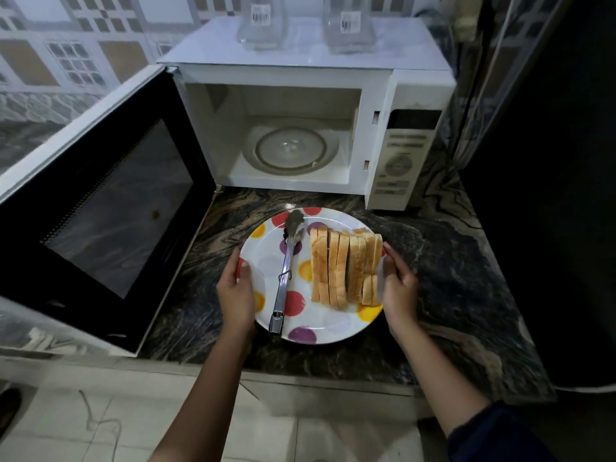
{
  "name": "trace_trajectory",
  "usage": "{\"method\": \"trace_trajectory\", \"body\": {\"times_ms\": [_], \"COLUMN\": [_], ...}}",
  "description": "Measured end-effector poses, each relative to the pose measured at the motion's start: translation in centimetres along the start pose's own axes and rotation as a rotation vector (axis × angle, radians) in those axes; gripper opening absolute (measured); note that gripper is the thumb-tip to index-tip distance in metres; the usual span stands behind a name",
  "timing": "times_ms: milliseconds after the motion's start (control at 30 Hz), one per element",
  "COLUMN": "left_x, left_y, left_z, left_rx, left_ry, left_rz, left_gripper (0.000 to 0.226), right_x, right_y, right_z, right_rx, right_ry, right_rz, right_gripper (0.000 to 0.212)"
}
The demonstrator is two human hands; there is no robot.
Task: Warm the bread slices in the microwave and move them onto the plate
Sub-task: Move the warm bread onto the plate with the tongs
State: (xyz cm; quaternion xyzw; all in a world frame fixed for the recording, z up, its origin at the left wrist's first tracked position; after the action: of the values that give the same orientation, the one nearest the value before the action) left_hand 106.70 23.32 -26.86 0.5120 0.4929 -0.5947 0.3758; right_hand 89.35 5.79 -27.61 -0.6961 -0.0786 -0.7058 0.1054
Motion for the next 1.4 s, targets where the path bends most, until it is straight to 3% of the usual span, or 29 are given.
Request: {"method": "trace_trajectory", "body": {"times_ms": [400,700,1133,1400], "left_x": [0.4,2.1,3.4,1.5], "left_y": [-8.1,-17.1,-24.0,-19.9], "left_z": [-10.0,-23.4,-44.6,-51.1], "left_rx": [0.001,-0.133,-0.522,-0.651], "left_ry": [-0.14,-0.262,-0.27,-0.287], "left_rz": [-0.052,-0.086,-0.086,-0.009], "left_gripper": [0.036,0.036,0.036,0.036], "right_x": [2.1,1.2,-0.6,0.0], "right_y": [-11.9,-24.6,-40.8,-43.7], "right_z": [-1.9,-1.0,10.5,20.3], "right_rx": [0.025,0.267,0.66,0.766], "right_ry": [-0.002,-0.041,-0.002,0.04], "right_rz": [-0.094,-0.128,-0.099,-0.048], "right_gripper": [0.029,0.033,0.033,0.032]}}
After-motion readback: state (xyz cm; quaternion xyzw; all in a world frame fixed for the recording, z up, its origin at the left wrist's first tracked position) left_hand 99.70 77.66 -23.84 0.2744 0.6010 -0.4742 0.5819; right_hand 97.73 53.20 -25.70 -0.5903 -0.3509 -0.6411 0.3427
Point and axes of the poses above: each hand's wrist, its own y-axis towards the middle knuckle, its own z-axis out of the palm, x = y × z, the point moved 3 cm from there along y, towards the middle knuckle, and after that the axes turned 5 degrees about -z, right-handed, at the moved point
